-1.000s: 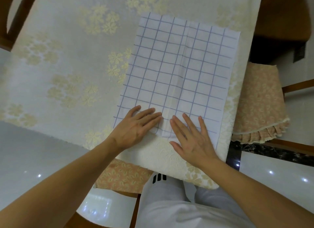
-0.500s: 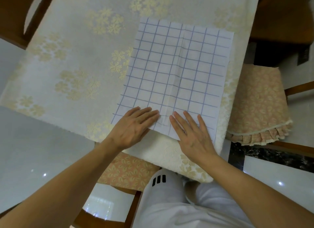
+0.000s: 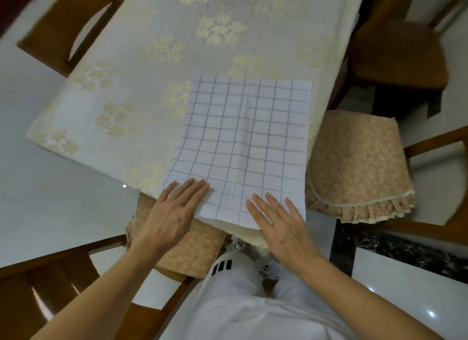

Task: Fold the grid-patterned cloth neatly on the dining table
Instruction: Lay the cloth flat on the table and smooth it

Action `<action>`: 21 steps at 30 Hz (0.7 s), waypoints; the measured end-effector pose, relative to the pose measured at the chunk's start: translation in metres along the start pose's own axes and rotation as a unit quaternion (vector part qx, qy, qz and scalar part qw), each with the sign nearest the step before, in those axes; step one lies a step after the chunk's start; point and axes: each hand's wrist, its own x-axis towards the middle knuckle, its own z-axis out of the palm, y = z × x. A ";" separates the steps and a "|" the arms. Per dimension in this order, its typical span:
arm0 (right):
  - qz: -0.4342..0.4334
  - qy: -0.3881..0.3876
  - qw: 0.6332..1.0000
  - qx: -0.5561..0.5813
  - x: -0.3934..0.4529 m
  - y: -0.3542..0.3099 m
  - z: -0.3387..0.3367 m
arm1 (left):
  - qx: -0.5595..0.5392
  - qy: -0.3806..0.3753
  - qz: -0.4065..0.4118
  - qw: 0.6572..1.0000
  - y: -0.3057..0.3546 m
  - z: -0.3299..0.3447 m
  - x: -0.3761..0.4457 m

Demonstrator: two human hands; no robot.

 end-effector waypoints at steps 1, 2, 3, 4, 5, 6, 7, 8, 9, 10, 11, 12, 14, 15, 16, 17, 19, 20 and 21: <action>-0.004 0.005 1.000 0.000 -0.007 -0.001 -0.005 | 0.003 0.007 -0.011 1.000 0.007 -0.004 -0.008; -0.007 0.012 1.000 0.000 -0.013 -0.002 -0.009 | 0.007 0.014 -0.021 1.000 0.012 -0.008 -0.015; -0.013 0.020 1.000 -0.001 -0.020 -0.003 -0.015 | 0.011 0.022 -0.030 0.999 0.019 -0.014 -0.023; -0.017 0.029 0.999 -0.003 -0.027 -0.004 -0.022 | 0.013 0.031 -0.039 0.999 0.027 -0.019 -0.030; -0.017 0.040 0.999 -0.004 -0.033 -0.005 -0.029 | 0.015 0.042 -0.047 0.998 0.033 -0.025 -0.036; -0.017 0.053 0.998 -0.005 -0.036 -0.006 -0.035 | 0.018 0.052 -0.055 0.997 0.039 -0.030 -0.041; -0.018 0.064 0.998 -0.006 -0.038 -0.007 -0.040 | 0.023 0.061 -0.062 0.996 0.043 -0.034 -0.043; -0.018 0.072 0.997 -0.008 -0.039 -0.007 -0.045 | 0.028 0.068 -0.069 0.995 0.046 -0.039 -0.044; -0.019 0.079 0.997 -0.012 -0.038 -0.008 -0.050 | 0.034 0.073 -0.074 0.994 0.048 -0.044 -0.043; -0.021 0.087 0.996 -0.016 -0.035 -0.007 -0.055 | 0.039 0.074 -0.077 0.993 0.047 -0.048 -0.041; -0.020 0.092 0.995 -0.021 -0.031 -0.005 -0.058 | 0.041 0.072 -0.078 0.993 0.045 -0.052 -0.036; -0.016 0.092 0.995 -0.026 -0.025 -0.001 -0.061 | 0.043 0.069 -0.076 0.994 0.041 -0.056 -0.030; -0.002 0.077 0.997 -0.031 -0.010 0.008 -0.069 | 0.045 0.063 -0.073 0.994 0.032 -0.064 -0.014; 0.003 0.072 0.997 -0.031 0.000 0.014 -0.074 | 0.044 0.060 -0.072 0.995 0.026 -0.068 -0.004; 0.003 0.067 0.997 -0.030 0.011 0.020 -0.078 | 0.043 0.059 -0.071 0.995 0.020 -0.071 0.007; 0.001 0.065 0.997 -0.028 0.022 0.025 -0.083 | 0.043 0.060 -0.069 0.995 0.013 -0.074 0.019; -0.006 0.061 0.998 -0.030 0.048 0.039 -0.089 | 0.043 0.059 -0.066 0.995 -0.001 -0.077 0.046; -0.005 0.055 0.998 -0.034 0.062 0.045 -0.092 | 0.043 0.056 -0.061 0.996 -0.009 -0.077 0.061; -0.002 0.047 0.998 -0.040 0.076 0.052 -0.093 | 0.043 0.051 -0.054 0.996 -0.016 -0.077 0.075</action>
